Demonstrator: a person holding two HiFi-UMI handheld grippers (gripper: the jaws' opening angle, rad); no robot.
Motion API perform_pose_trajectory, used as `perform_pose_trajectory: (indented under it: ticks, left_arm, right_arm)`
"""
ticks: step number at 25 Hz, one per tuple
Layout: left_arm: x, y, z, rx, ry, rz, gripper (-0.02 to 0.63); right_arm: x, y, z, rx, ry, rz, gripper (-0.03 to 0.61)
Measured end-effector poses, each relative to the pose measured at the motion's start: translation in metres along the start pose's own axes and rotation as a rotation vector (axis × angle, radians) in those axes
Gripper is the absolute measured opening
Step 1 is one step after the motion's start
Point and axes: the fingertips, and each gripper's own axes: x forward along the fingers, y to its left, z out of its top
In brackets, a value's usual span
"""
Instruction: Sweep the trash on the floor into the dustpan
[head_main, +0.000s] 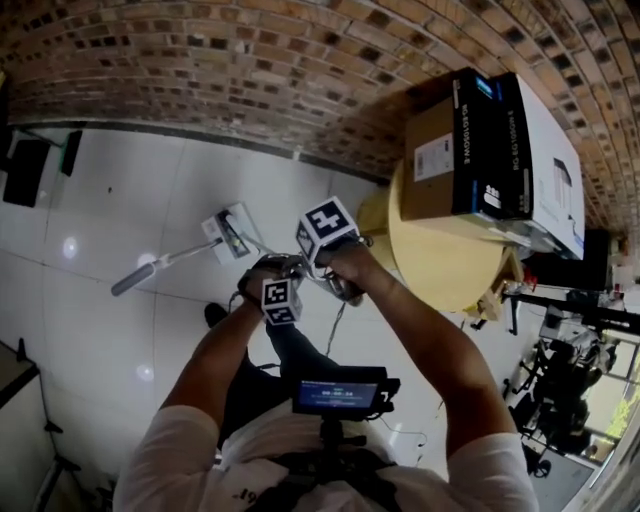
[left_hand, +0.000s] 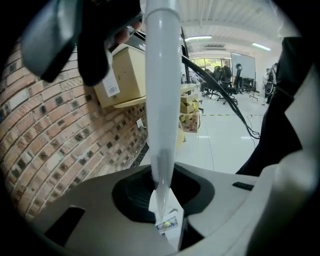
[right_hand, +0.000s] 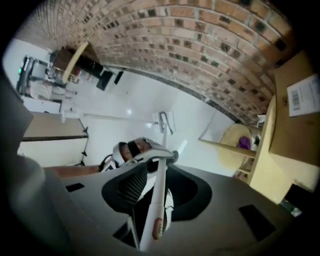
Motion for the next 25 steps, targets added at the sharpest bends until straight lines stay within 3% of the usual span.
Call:
perform_pose_trajectory:
  ticks: [3, 5, 8, 11, 14, 16, 20, 25]
  left_arm:
    - [-0.002, 0.002, -0.002, -0.016, 0.004, 0.002, 0.074]
    - [-0.004, 0.005, -0.003, -0.027, 0.006, 0.009, 0.074]
    - [-0.007, 0.011, -0.005, -0.049, 0.009, 0.021, 0.074]
    - [-0.009, 0.022, -0.017, -0.098, 0.026, 0.045, 0.074]
    - [-0.011, 0.042, -0.033, -0.164, 0.046, 0.085, 0.074]
    - [-0.016, 0.06, -0.041, -0.214, 0.049, 0.113, 0.074]
    - [-0.026, 0.087, -0.059, -0.289, 0.072, 0.137, 0.072]
    - [-0.037, 0.092, -0.066, -0.306, 0.117, 0.113, 0.074]
  right_arm:
    - [-0.033, 0.015, 0.027, 0.013, -0.22, 0.161, 0.135]
    - [-0.069, 0.021, 0.045, -0.053, -0.42, 0.214, 0.121]
    - [-0.135, 0.017, 0.059, -0.238, -0.742, 0.164, 0.059]
    - [-0.186, 0.001, 0.053, -0.331, -0.946, 0.073, 0.041]
    - [-0.201, 0.003, 0.023, -0.459, -1.009, 0.013, 0.091]
    - [-0.183, 0.016, -0.002, -0.56, -0.985, -0.018, 0.238]
    - [-0.125, 0.047, -0.016, -0.745, -0.908, -0.143, 0.238]
    - [-0.117, 0.085, 0.019, -0.765, -0.955, -0.142, 0.238]
